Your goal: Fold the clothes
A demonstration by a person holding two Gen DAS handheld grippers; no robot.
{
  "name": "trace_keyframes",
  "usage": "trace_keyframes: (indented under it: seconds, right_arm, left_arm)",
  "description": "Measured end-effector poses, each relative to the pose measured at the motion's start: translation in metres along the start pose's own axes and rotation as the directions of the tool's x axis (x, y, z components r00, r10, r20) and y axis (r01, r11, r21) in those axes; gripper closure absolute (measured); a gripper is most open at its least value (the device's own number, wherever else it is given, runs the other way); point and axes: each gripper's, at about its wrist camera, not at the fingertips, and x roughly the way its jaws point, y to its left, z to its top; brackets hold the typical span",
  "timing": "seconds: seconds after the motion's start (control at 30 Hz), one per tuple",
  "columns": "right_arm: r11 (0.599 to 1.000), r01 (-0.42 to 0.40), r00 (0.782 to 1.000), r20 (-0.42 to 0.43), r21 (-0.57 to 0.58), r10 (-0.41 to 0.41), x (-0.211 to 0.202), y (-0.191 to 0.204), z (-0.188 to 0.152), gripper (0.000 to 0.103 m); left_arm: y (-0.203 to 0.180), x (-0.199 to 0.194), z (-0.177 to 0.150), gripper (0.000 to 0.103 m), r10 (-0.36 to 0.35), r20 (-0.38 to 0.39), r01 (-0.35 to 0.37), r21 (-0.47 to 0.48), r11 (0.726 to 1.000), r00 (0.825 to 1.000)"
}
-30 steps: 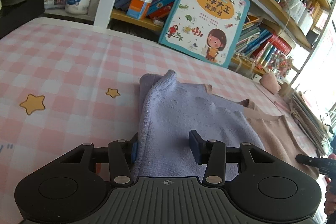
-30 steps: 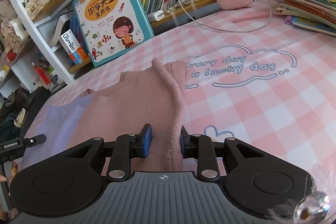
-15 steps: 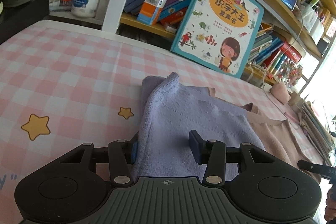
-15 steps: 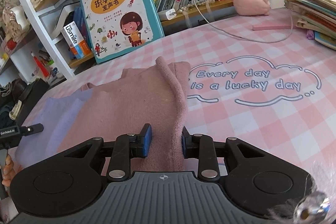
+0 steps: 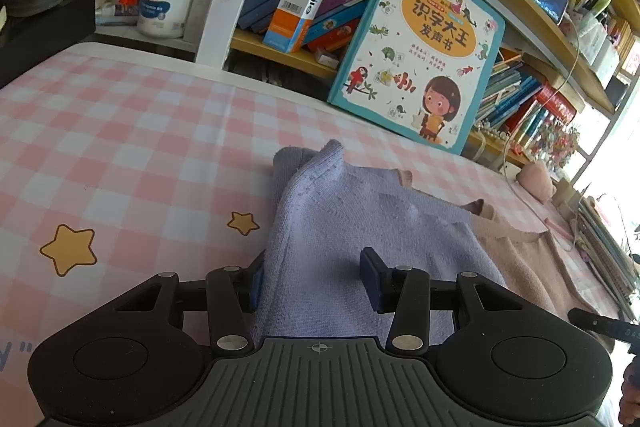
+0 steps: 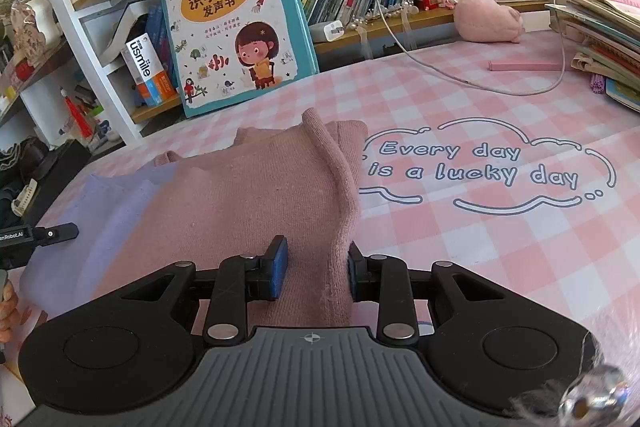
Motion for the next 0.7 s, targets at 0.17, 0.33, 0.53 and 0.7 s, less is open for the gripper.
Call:
trace_keyframes:
  seconds: [0.17, 0.33, 0.53, 0.7]
  right_arm:
    - [1.0, -0.002, 1.0, 0.007, 0.001, 0.002, -0.001, 0.0, -0.002, 0.076]
    - [1.0, -0.003, 1.0, 0.005, 0.002, 0.003, -0.001, -0.001, -0.001, 0.076]
    - [1.0, -0.003, 1.0, 0.007, 0.005, 0.003, -0.001, -0.001, 0.0, 0.076]
    - [1.0, -0.003, 1.0, 0.013, 0.007, 0.003, -0.001, -0.001, -0.001, 0.076]
  left_arm:
    - [-0.013, 0.0, -0.004, 0.059, 0.049, 0.017, -0.05, 0.09, 0.995, 0.999]
    - [-0.022, -0.006, -0.007, 0.059, 0.088, 0.054, -0.095, 0.147, 0.985, 0.995]
    - [-0.041, -0.026, -0.011, 0.058, 0.114, 0.117, -0.139, 0.226, 0.964, 0.986]
    - [-0.056, -0.046, -0.017, 0.057, 0.127, 0.164, -0.17, 0.285, 0.944, 0.978]
